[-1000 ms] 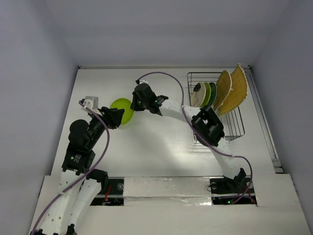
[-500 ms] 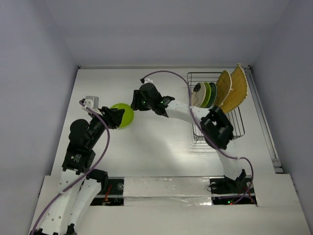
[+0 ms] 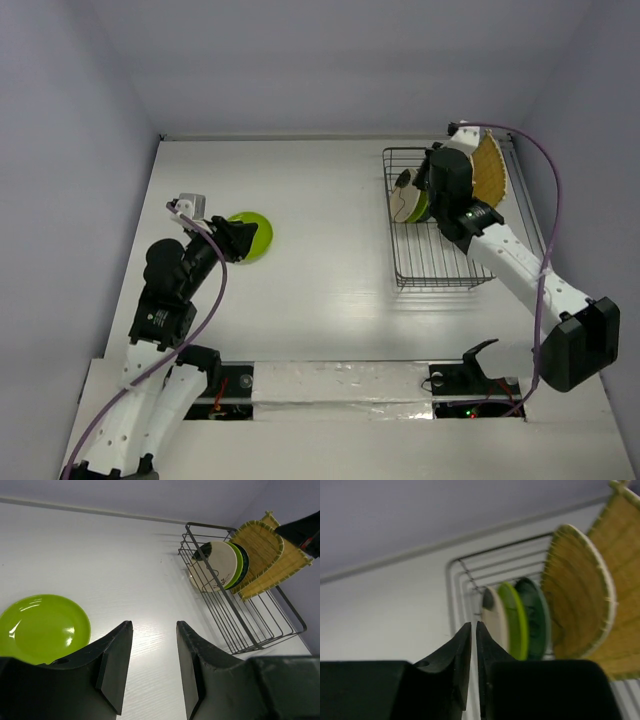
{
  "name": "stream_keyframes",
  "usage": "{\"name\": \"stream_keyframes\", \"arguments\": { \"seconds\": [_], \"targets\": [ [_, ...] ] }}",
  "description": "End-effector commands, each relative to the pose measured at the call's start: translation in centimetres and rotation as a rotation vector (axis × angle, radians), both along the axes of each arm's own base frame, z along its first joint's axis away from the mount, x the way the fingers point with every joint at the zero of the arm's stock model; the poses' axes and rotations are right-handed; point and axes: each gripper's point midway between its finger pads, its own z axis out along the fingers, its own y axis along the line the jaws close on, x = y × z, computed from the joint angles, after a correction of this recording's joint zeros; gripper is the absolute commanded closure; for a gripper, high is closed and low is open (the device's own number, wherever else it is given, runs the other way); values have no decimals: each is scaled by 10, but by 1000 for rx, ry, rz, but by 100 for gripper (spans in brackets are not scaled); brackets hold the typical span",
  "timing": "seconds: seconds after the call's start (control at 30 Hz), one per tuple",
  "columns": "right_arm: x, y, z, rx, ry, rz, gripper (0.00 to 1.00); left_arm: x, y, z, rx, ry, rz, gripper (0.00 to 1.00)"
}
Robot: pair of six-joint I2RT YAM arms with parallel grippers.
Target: Unload the plates from the dish rack
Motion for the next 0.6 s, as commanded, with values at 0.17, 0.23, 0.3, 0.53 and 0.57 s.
{"name": "stream_keyframes", "arguments": {
  "seconds": [0.17, 0.23, 0.3, 0.53, 0.57],
  "targets": [
    [13, -43, -78, -160, 201, -11, 58, 5, -3, 20, -27, -55, -25, 63],
    [23, -42, -86, -158, 220, -12, 59, 5, -4, 19, -26, -53, -30, 62],
    [32, -40, -93, -159, 234, -7, 61, 6, -2, 20, -27, -56, -25, 62],
    [56, -45, -115, -167, 277, -45, 65, 6, -2, 18, -26, -50, -23, 62],
    [56, -44, -119, -168, 288, -42, 66, 7, -2, 17, -24, -46, -24, 62]
  ]
}}
